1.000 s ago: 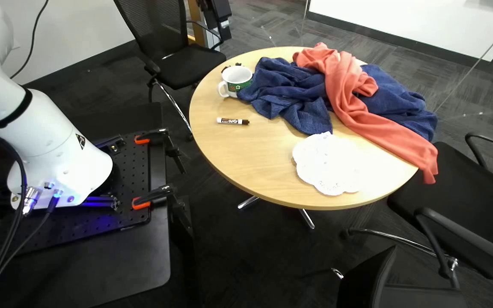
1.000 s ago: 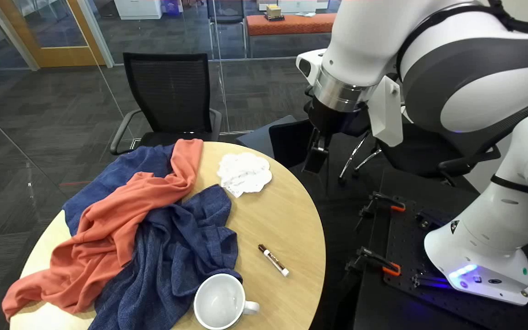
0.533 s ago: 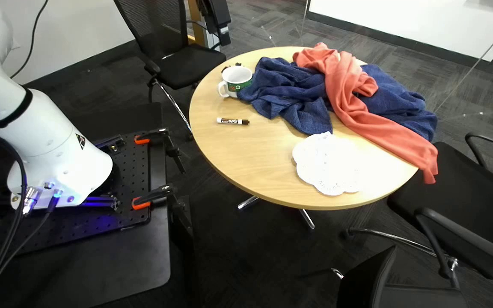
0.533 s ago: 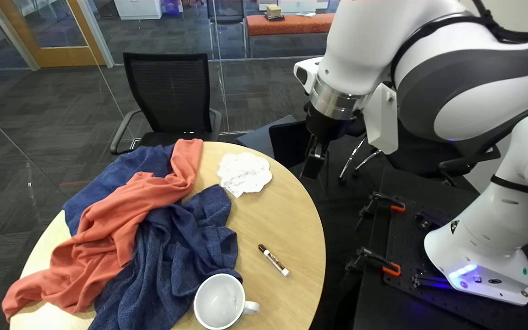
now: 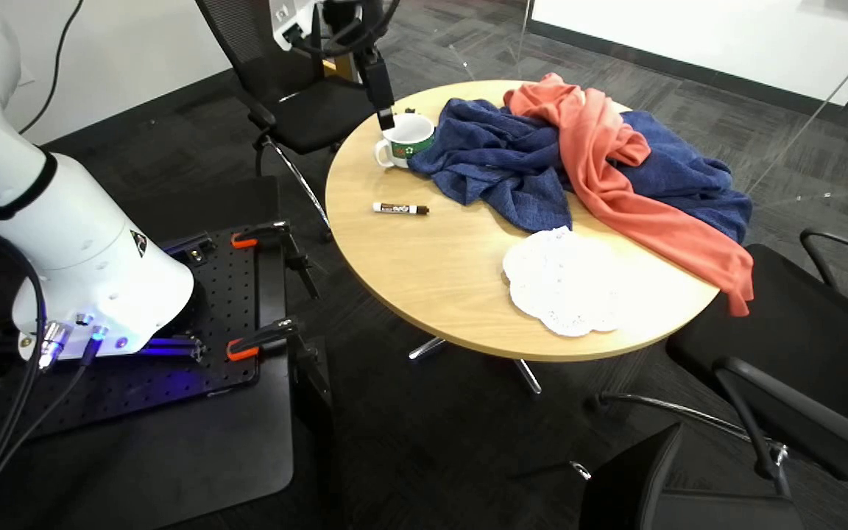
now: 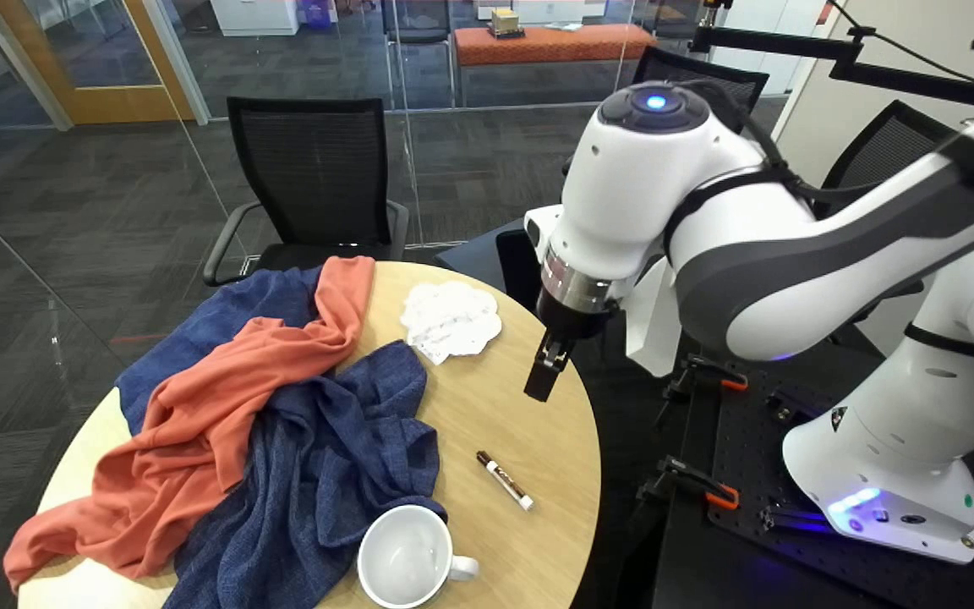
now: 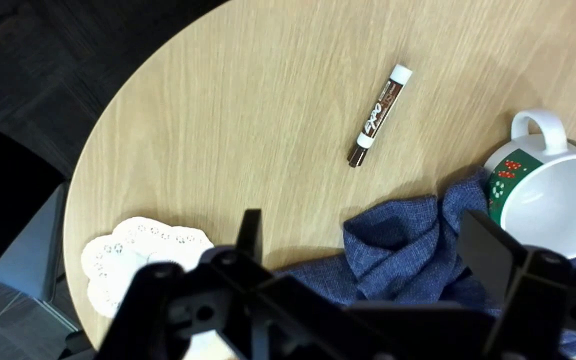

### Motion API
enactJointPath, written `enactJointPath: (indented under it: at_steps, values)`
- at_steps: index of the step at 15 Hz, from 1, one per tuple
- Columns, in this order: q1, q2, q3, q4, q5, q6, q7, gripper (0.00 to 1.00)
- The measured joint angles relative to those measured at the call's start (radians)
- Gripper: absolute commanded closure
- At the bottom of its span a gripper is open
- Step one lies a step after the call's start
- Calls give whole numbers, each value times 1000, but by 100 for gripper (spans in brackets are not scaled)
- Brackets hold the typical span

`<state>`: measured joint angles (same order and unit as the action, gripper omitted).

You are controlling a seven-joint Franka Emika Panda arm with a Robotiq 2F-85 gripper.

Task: Pick the marker and put it in the cup

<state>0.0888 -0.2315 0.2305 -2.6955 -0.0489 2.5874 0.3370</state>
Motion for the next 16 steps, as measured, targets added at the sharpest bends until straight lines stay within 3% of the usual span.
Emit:
enactJointPath:
  at_steps: [4, 8, 13, 16]
  values:
    - [0, 153, 22, 4, -23, 117, 136, 0]
    - [8, 291, 17, 39, -121, 205, 321, 0]
    - [42, 447, -10, 138, -301, 219, 577, 0]
    - [63, 544, -23, 205, -320, 227, 621, 0]
